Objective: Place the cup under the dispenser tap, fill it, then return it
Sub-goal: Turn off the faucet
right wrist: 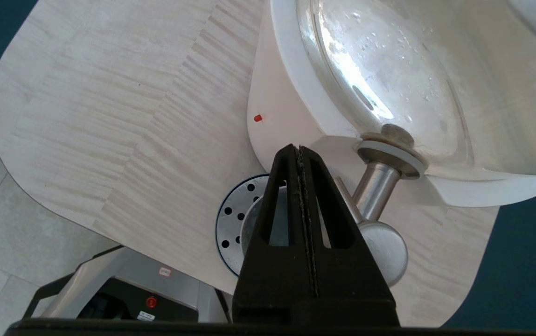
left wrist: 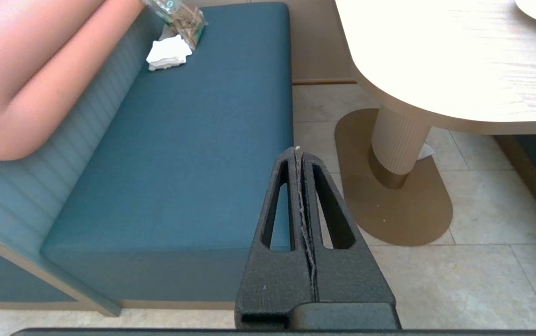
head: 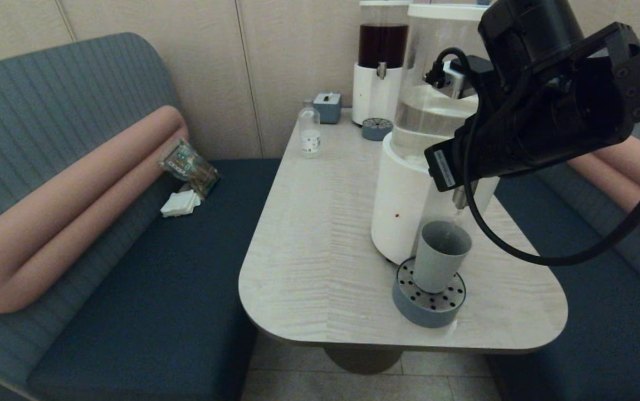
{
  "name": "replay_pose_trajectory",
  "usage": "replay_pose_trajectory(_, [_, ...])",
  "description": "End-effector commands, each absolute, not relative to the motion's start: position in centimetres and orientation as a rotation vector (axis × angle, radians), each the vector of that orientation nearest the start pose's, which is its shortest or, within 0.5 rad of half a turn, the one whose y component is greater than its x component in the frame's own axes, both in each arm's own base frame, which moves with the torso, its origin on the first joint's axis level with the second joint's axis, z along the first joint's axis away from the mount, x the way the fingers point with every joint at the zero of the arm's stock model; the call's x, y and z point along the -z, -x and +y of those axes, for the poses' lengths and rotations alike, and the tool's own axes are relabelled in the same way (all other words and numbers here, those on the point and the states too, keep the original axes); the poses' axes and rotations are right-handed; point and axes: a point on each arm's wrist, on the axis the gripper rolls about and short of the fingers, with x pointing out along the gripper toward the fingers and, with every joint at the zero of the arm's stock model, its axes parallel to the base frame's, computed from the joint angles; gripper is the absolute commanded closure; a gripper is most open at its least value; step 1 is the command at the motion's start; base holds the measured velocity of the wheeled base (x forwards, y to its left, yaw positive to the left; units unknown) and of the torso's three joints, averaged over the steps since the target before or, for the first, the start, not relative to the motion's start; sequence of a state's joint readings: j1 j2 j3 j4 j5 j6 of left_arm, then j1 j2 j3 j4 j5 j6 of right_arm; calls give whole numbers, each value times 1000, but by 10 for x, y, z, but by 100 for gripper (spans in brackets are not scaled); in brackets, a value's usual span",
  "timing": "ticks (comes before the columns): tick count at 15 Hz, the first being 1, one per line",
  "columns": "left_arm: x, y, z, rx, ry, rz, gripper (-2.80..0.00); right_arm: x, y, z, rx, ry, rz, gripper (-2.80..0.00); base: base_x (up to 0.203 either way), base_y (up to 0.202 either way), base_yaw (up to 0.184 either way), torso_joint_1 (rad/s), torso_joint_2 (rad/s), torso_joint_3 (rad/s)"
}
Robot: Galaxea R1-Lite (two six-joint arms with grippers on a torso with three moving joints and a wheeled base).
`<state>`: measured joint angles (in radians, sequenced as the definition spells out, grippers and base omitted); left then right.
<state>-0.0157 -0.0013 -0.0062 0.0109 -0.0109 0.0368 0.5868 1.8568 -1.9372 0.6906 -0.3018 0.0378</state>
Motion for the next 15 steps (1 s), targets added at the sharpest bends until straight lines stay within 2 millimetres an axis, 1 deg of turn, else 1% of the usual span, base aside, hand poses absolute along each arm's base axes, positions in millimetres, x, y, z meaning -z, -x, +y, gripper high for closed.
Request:
replay_pose_trajectory(1, [-76,23,0,26,-37,2,0,-318,-284,180,-260,229,563,0,0,0,0,0,0,0])
replay_pose_trajectory(15, [-76,23,0,26,-37,3,0,-316,-289,173,-148,242,555,0,0,0,0,0,0,0])
